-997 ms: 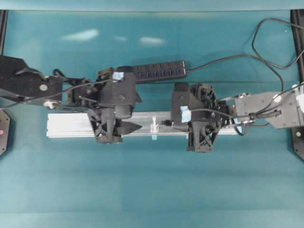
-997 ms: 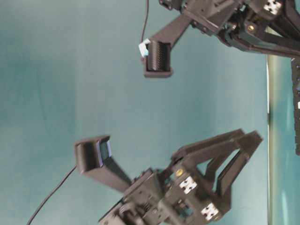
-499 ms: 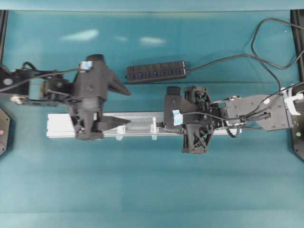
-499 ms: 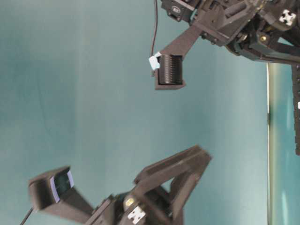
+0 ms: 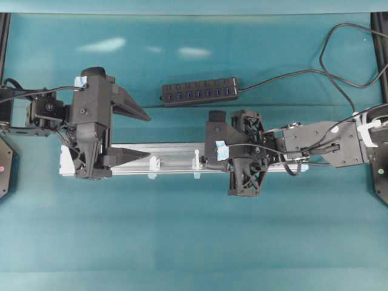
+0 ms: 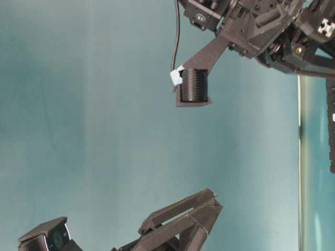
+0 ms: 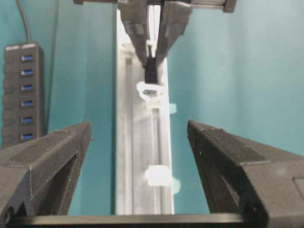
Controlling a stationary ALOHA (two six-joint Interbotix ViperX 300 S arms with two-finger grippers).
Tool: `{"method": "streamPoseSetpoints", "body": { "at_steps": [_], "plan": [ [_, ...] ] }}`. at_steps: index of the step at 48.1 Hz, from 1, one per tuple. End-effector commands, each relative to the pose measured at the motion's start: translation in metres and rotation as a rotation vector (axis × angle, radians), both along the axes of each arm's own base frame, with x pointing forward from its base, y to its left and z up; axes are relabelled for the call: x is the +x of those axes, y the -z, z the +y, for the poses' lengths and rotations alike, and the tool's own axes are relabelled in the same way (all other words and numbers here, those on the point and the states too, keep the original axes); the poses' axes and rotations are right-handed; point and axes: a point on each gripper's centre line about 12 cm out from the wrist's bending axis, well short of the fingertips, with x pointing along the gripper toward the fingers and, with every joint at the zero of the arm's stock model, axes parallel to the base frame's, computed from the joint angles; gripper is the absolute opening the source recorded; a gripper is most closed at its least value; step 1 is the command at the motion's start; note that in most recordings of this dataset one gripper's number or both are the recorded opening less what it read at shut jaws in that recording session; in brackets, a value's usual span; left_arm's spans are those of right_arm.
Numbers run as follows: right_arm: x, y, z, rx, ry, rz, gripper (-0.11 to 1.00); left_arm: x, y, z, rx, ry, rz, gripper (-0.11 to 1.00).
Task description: Pass the USB cable through three rings with both arms.
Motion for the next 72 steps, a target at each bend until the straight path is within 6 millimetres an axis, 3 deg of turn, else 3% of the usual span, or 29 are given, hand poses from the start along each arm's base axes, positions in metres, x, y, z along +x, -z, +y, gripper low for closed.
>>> {"method": "streamPoseSetpoints", "body": {
  "at_steps": [1, 48, 58, 72],
  "plan": [
    [0.008, -0.009, 0.005, 0.003, -0.020, -0.050, -0.06, 0.000, -0.009, -0.001, 0.000, 0.002, -0.031, 0.89],
    [0.020, -0.012, 0.007, 0.014, -0.028, -0.106, -0.06, 0.015, 0.012, 0.000, -0.006, 0.001, 0.037, 0.89],
    [0.021, -0.012, 0.007, 0.021, -0.024, -0.118, -0.06, 0.020, 0.025, -0.003, -0.038, -0.013, 0.070, 0.89],
    [0.022, -0.013, 0.004, 0.021, -0.018, -0.123, -0.06, 0.032, 0.059, -0.005, -0.100, -0.049, 0.075, 0.89]
  ]
}}
